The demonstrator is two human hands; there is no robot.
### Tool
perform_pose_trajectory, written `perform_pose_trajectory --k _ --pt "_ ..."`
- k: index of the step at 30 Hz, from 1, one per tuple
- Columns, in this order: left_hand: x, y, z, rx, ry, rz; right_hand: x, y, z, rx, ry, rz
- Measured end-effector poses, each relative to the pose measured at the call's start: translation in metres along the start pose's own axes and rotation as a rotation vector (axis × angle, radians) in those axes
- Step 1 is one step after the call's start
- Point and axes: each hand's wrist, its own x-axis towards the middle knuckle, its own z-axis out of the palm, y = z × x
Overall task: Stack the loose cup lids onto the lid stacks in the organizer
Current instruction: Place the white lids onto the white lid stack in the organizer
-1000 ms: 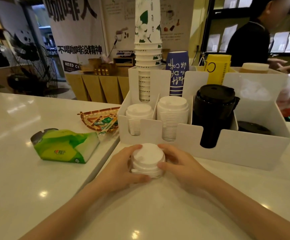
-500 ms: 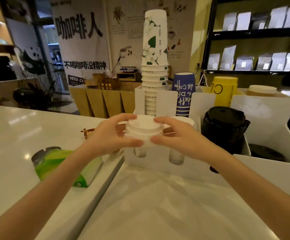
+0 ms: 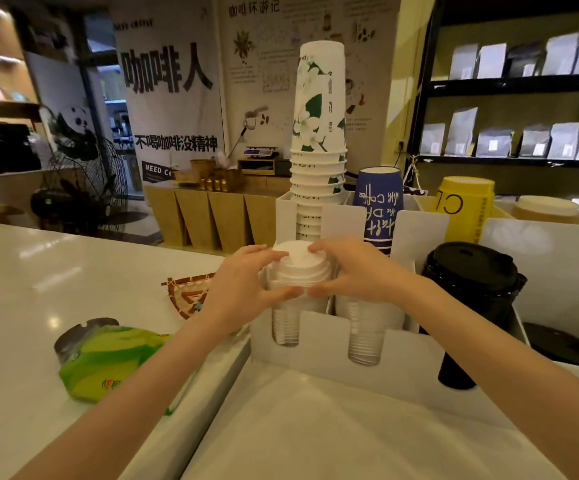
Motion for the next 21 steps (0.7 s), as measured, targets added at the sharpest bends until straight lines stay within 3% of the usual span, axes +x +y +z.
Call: perform_pose_trajectory --k 13,21 --pt "-0.003 -0.009 0.007 0.106 -0.121 0.024 0.0 0.0 0.011 -0.138 -0.068 0.036" --pt "-0.001 -0.005 -0.004 0.096 -0.295 0.018 0.001 -0.008 0.007 -0.342 -0.133 -0.015"
